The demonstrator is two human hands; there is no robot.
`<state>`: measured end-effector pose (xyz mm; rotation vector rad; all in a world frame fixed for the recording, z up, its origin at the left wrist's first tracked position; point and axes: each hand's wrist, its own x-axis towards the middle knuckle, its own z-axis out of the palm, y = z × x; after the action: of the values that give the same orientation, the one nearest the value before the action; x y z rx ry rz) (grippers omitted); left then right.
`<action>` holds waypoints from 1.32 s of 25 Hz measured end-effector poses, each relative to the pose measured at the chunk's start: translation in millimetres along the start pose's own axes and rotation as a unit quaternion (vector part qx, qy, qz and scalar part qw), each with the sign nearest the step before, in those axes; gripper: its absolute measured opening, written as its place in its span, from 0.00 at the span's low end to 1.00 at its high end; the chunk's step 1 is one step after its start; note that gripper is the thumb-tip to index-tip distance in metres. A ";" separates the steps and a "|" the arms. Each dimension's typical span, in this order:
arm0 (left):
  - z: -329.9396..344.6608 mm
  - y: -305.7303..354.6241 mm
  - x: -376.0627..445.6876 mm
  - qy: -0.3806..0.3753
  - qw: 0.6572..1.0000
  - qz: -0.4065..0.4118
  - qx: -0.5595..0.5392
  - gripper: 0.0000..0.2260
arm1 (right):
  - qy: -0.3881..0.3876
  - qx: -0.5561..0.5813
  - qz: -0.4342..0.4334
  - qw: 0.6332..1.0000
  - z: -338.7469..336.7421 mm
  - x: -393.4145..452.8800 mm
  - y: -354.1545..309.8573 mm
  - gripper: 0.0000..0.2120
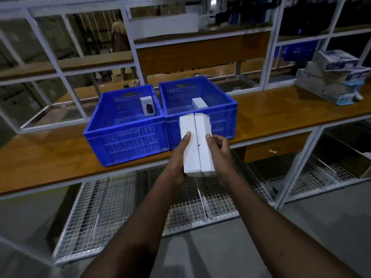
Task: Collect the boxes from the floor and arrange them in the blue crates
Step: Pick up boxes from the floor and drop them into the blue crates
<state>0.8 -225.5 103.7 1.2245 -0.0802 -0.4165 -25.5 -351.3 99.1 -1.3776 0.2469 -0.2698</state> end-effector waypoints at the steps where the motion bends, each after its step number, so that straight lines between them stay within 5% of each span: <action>1: 6.4 12.1 18.5 0.007 1.000 0.017 0.004 0.25 | -0.015 -0.005 -0.002 1.000 0.6 21.8 -10.0 0.20; 6: 28.3 60.9 109.3 0.048 0.996 0.073 0.003 0.27 | -0.062 -0.062 -0.041 0.995 6.3 127.9 -54.7 0.35; 12: 41.7 100.6 202.9 0.060 0.992 0.108 0.019 0.25 | -0.077 -0.065 -0.078 0.992 10.0 213.6 -80.9 0.29; 15: 44.1 111.8 251.9 0.087 0.989 0.109 0.042 0.32 | -0.063 -0.095 -0.083 0.990 13.7 256.3 -90.1 0.26; 18: 35.3 112.0 304.2 0.088 0.994 0.045 0.041 0.43 | -0.064 -0.158 -0.078 0.982 20.8 291.7 -91.7 0.27; 21: 18.6 107.7 341.2 0.065 0.994 -0.057 0.066 0.36 | -0.067 -0.247 -0.031 0.966 23.4 327.9 -79.6 0.35; 25: 7.9 100.1 365.2 0.036 0.969 -0.187 0.161 0.24 | -0.077 -0.384 -0.004 0.920 24.5 355.1 -62.6 0.31; 28: 5.4 98.9 375.5 -0.003 0.939 -0.254 0.232 0.27 | -0.098 -0.481 0.025 0.871 24.8 370.2 -58.3 0.27; 33: -5.3 96.8 397.4 -0.008 0.918 -0.297 0.265 0.29 | -0.152 -0.653 0.110 0.734 21.1 385.6 -44.1 0.35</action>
<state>394.5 -334.1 127.1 1.7816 0.1855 -0.9792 343.4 -466.6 140.5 -2.7346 0.3367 0.4603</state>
